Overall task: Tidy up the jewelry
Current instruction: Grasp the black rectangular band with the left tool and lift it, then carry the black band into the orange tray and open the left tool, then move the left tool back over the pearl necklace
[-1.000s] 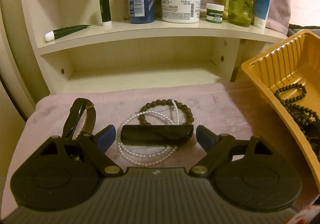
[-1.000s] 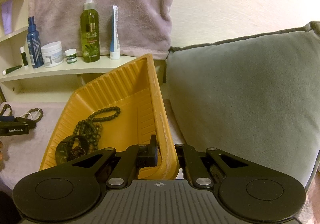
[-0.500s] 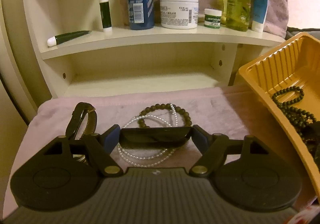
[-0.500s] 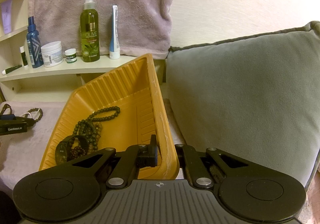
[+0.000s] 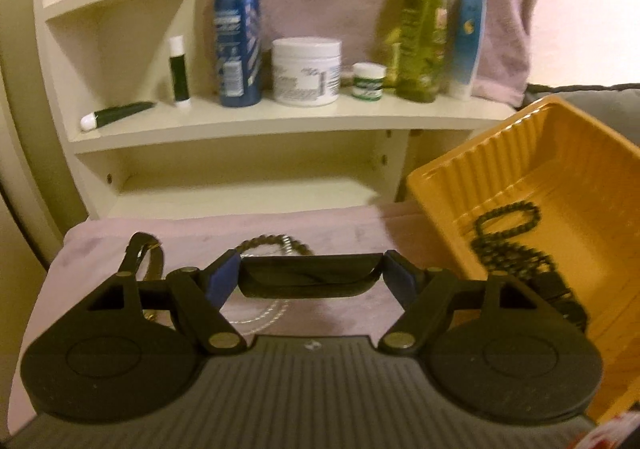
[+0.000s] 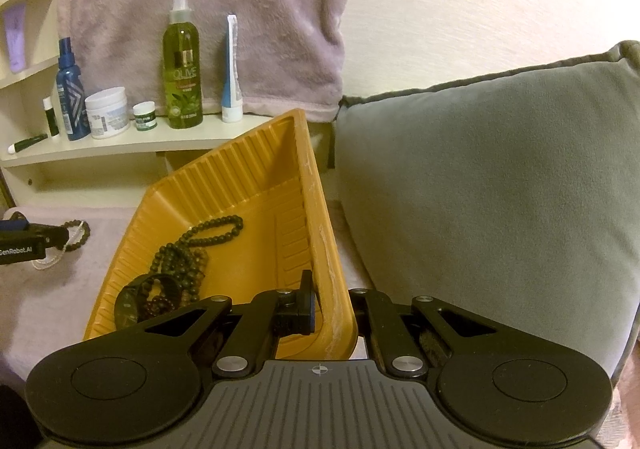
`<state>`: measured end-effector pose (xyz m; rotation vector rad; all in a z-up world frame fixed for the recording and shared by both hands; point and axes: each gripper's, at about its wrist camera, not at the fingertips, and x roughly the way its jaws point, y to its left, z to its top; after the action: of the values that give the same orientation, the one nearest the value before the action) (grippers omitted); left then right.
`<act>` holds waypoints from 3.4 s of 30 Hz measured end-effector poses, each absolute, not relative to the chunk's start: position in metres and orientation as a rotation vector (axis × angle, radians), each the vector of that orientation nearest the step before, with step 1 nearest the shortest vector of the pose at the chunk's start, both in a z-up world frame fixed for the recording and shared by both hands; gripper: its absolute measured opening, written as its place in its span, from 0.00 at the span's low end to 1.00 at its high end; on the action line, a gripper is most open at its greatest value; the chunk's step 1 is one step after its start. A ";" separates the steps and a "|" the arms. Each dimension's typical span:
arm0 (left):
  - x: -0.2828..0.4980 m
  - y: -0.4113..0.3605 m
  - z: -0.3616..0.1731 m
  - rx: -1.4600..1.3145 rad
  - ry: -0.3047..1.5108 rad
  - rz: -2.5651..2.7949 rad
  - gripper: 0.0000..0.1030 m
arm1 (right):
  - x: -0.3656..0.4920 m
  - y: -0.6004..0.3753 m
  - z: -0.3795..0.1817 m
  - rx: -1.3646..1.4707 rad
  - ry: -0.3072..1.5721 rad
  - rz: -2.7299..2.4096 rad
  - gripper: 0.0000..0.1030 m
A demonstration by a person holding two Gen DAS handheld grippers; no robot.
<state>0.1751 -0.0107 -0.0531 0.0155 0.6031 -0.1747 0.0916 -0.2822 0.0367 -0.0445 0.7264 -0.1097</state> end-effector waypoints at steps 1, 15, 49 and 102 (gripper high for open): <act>0.173 -0.013 -0.050 0.011 0.597 -0.184 0.73 | 0.092 -0.282 0.037 -0.044 0.726 -0.109 0.05; 0.156 -0.051 -0.026 0.007 0.568 -0.319 0.73 | 0.089 -0.281 0.038 -0.036 0.721 -0.107 0.06; 0.136 -0.119 -0.031 0.070 0.571 -0.735 0.73 | 0.090 -0.282 0.040 -0.033 0.725 -0.105 0.06; 0.170 0.026 -0.070 0.104 0.626 -0.178 0.57 | 0.091 -0.282 0.038 -0.047 0.728 -0.108 0.05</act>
<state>0.1704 0.0265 -0.0702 0.1038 0.6256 -0.1784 0.0908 -0.2818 0.0384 -0.0468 0.7275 -0.1080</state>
